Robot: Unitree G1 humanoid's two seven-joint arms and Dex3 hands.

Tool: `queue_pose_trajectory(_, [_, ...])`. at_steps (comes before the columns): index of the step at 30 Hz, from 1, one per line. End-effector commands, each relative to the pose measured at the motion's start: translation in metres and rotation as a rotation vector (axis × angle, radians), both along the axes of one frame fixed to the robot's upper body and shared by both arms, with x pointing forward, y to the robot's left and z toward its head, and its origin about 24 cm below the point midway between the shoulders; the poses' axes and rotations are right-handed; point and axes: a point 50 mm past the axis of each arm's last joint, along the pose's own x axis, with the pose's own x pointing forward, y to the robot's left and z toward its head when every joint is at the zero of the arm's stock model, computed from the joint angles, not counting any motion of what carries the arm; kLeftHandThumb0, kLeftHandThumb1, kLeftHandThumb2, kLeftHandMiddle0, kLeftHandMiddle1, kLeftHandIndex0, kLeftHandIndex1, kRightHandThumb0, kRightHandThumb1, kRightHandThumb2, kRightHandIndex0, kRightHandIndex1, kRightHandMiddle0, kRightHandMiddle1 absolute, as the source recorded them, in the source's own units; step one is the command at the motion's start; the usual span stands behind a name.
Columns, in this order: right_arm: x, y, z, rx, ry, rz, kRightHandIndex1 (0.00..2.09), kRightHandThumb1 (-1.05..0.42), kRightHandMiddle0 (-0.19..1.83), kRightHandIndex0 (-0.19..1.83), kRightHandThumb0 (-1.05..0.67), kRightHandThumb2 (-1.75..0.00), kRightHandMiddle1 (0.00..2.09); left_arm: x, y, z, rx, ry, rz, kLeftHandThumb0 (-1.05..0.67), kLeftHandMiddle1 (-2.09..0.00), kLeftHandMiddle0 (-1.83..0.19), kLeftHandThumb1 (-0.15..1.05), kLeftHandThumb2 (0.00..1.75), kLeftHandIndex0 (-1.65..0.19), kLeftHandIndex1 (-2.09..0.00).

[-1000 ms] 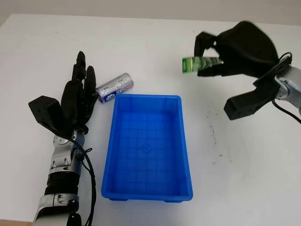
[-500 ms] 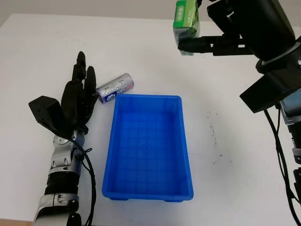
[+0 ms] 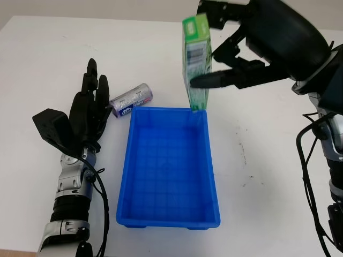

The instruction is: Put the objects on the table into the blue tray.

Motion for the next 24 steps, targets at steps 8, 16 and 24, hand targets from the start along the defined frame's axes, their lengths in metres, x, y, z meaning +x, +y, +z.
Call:
queue_pose_trajectory(8, [0.0021,-0.0014,-0.0071,-0.146,0.076,-0.007,1.47,-1.05,-0.06,-0.12,-0.59,-0.18,1.28,0.0000,0.0005,0.0050,0.014,-0.013,0.006,-0.73,-0.05,0.15,1.05,0.53,0.14,-0.06])
queue_pose_trajectory(16, [0.0042,-0.0031,-0.0069,-0.049,0.064,-0.052,0.88,-1.05,-0.17,-0.19,-0.50,-0.08,0.78,-0.0003,0.0004,0.0037,0.013,-0.013,0.005,-0.72,-0.05,0.15,1.05,0.54,0.14,-0.05])
queue_pose_trajectory(24, [0.0076,-0.0071,-0.0071,0.083,0.040,-0.100,1.16,-1.05,-0.19,-0.19,-0.48,-0.15,0.99,-0.0006,0.0012,0.0032,0.016,-0.014,0.000,-0.72,-0.05,0.15,1.05,0.54,0.15,-0.05])
